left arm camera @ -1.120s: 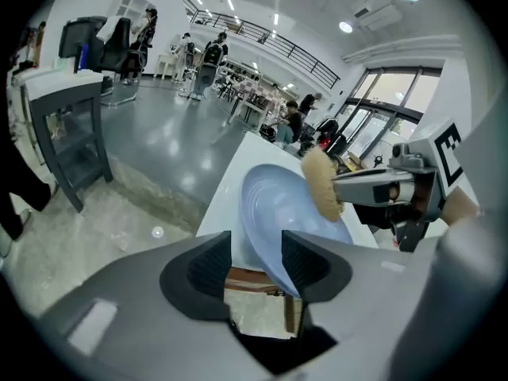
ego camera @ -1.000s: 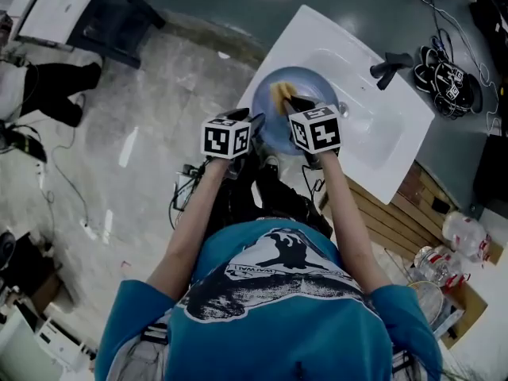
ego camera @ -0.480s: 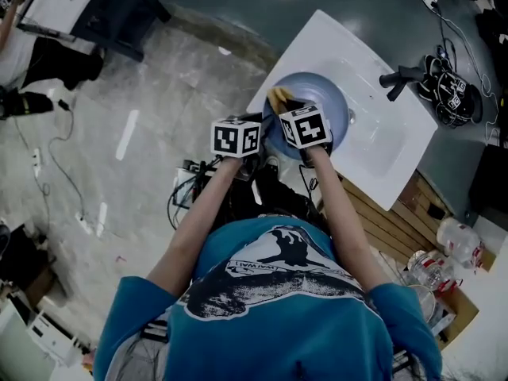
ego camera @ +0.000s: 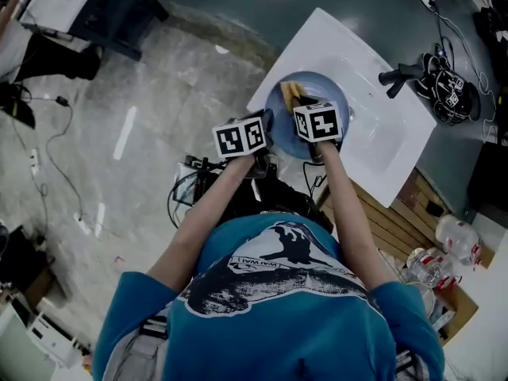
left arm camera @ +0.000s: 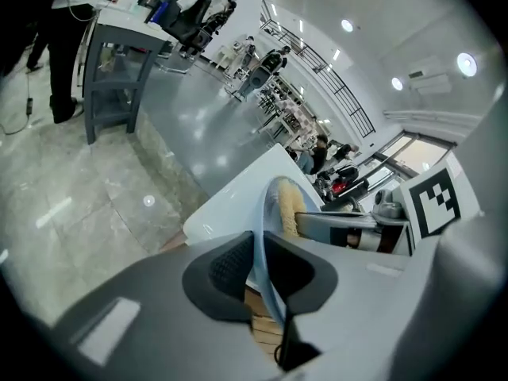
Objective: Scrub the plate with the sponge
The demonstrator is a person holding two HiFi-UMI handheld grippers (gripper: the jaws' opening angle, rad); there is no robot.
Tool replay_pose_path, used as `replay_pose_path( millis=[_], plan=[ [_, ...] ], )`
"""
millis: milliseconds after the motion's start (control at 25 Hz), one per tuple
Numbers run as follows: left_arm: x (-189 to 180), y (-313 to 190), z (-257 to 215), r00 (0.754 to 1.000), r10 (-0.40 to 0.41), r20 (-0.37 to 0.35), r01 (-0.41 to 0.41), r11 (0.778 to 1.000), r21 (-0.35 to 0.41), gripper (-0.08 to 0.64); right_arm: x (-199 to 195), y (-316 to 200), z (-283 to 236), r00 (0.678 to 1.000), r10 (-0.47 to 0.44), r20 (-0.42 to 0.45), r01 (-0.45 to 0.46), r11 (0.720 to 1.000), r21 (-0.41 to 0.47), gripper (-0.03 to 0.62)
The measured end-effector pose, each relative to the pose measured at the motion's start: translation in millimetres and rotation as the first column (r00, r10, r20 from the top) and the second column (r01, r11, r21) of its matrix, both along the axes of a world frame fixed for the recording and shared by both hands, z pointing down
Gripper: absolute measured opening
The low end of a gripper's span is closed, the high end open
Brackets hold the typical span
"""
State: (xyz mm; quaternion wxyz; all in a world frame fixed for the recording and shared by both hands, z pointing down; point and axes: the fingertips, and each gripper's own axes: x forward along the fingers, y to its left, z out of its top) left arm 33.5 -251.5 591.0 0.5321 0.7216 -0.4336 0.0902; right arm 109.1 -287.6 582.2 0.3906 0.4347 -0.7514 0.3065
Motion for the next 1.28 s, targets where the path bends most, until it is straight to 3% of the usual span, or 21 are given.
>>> replay_pose_path(
  millis=[360, 520, 680, 920, 1040, 1160, 1280],
  plan=[
    [-1, 1, 1, 0.999, -0.028, 0.029, 0.028, 1.000, 0.013, 0.048, 84, 0, 2, 0.981, 0.133, -0.140, -0.131, 0.991, 0.021, 0.031],
    [0, 0, 1, 0.999, -0.027, 0.030, 0.027, 1.000, 0.013, 0.048, 115, 4, 5, 0.961, 0.111, -0.252, -0.106, 0.994, 0.032, 0.031],
    [1, 1, 1, 0.999, -0.025, 0.030, 0.024, 1.000, 0.012, 0.049, 117, 5, 7, 0.964, 0.118, -0.239, -0.114, 0.993, 0.032, 0.031],
    [4, 1, 0, 0.999, -0.028, -0.027, 0.028, 1.000, -0.008, 0.058, 118, 4, 6, 0.960, 0.141, -0.243, -0.136, 0.990, 0.038, 0.031],
    [3, 4, 4, 0.999, -0.027, -0.028, 0.027, 1.000, -0.009, 0.052, 96, 13, -6, 0.976, 0.113, -0.186, -0.105, 0.993, 0.053, 0.031],
    [2, 5, 5, 0.998, -0.039, -0.038, 0.039, 0.999, -0.012, 0.054, 44, 34, -14, 0.998, 0.027, -0.051, -0.025, 0.999, 0.040, 0.031],
    [3, 5, 5, 0.998, -0.042, -0.045, 0.042, 0.999, -0.016, 0.053, -9, 65, -12, 0.996, -0.076, 0.056, 0.077, 0.997, -0.015, 0.029]
  ],
)
